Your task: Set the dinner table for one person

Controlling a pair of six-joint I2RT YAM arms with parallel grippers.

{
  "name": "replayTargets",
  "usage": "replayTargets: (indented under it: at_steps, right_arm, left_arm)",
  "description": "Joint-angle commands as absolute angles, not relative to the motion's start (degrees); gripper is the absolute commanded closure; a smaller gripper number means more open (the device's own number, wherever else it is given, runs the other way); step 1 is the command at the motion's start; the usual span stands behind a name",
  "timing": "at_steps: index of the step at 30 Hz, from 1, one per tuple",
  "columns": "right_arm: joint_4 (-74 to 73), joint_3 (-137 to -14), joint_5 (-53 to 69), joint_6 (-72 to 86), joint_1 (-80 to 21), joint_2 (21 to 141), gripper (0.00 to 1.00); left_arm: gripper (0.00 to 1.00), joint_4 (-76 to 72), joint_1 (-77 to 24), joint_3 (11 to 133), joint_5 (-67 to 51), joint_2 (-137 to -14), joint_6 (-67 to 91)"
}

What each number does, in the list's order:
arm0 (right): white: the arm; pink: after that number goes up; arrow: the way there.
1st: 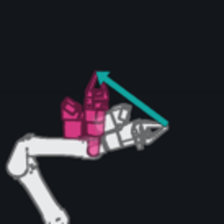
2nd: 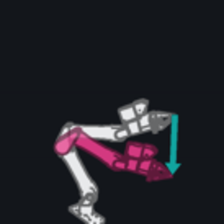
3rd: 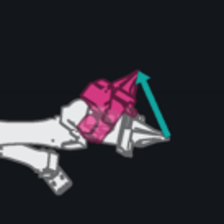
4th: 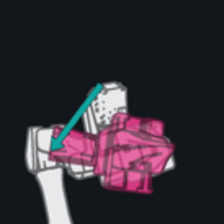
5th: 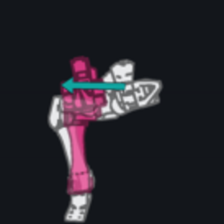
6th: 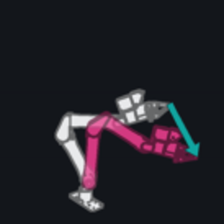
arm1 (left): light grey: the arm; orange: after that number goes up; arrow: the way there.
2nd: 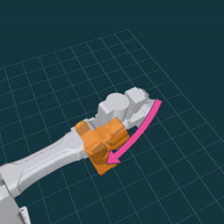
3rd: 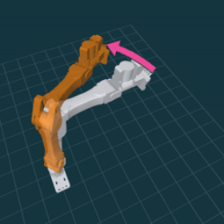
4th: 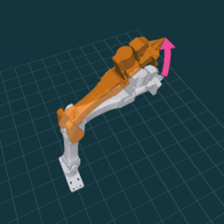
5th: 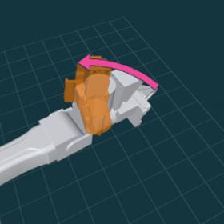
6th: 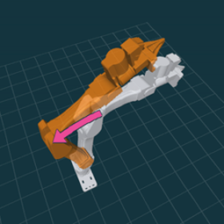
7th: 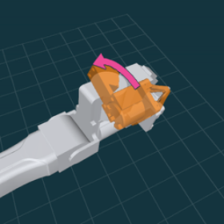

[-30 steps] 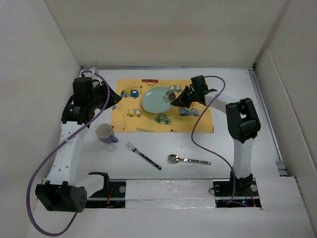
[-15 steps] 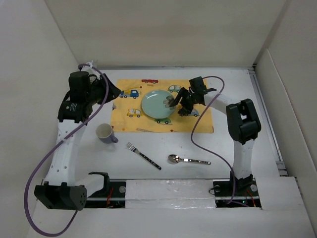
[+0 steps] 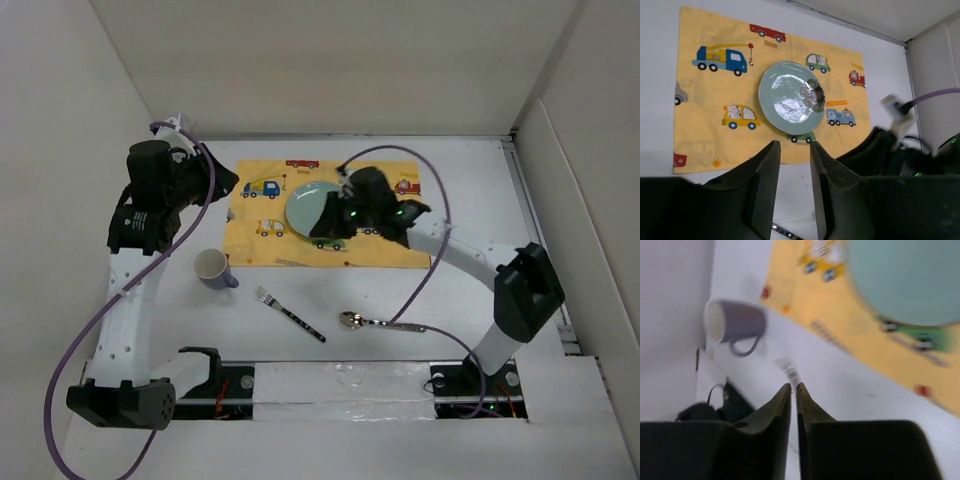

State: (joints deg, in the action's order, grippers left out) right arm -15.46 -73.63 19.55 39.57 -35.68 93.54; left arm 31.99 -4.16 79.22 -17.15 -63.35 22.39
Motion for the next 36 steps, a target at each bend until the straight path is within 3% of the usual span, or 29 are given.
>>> replayTargets:
  at_steps: [1,2,5,14,24,28,29,31,32,36]
  right_arm:
    - [-4.9,-75.0,20.2,37.8,-47.5,97.9,0.72]
    - [-2.2,-75.8,20.0,37.7,-49.5,99.0,0.52]
    - [-0.5,-80.5,17.9,37.2,-55.5,104.1,0.34]
    - [-3.2,-95.0,4.3,30.9,-63.1,119.4,0.29]
    - [-4.7,-106.6,0.4,28.6,-66.3,130.2,0.3]
    - [-5.2,-111.9,-4.0,29.4,-67.5,134.0,0.39]
    - [-5.7,-113.7,-4.6,29.4,-68.0,134.5,0.53]
    - [-6.6,-114.9,-7.5,30.0,-68.5,134.8,0.72]
    - [-7.0,-115.0,-8.6,30.1,-68.6,134.2,0.96]
    - [-4.2,-110.7,-12.9,31.2,-68.6,127.8,1.0]
  left_arm:
    - [0.72,29.4,-4.3,80.5,-20.6,-61.7,23.8]
    - [0.67,29.5,-4.3,80.6,-20.7,-61.6,23.9]
    - [0.65,30.1,-4.3,82.4,-18.9,-61.3,23.3]
    - [0.65,27.2,-4.3,86.8,-21.7,-63.3,25.0]
    - [0.66,28.0,-4.8,89.4,-22.1,-65.6,27.0]
    - [0.66,25.7,-4.8,87.3,-25.7,-65.7,29.4]
    - [0.66,25.5,-4.8,86.5,-25.8,-65.7,29.7]
    - [0.66,25.8,-4.8,86.2,-25.3,-65.6,29.3]
    - [0.66,26.2,-4.8,86.7,-24.6,-65.4,28.9]
    - [0.66,28.1,-4.8,89.0,-20.6,-65.7,27.2]
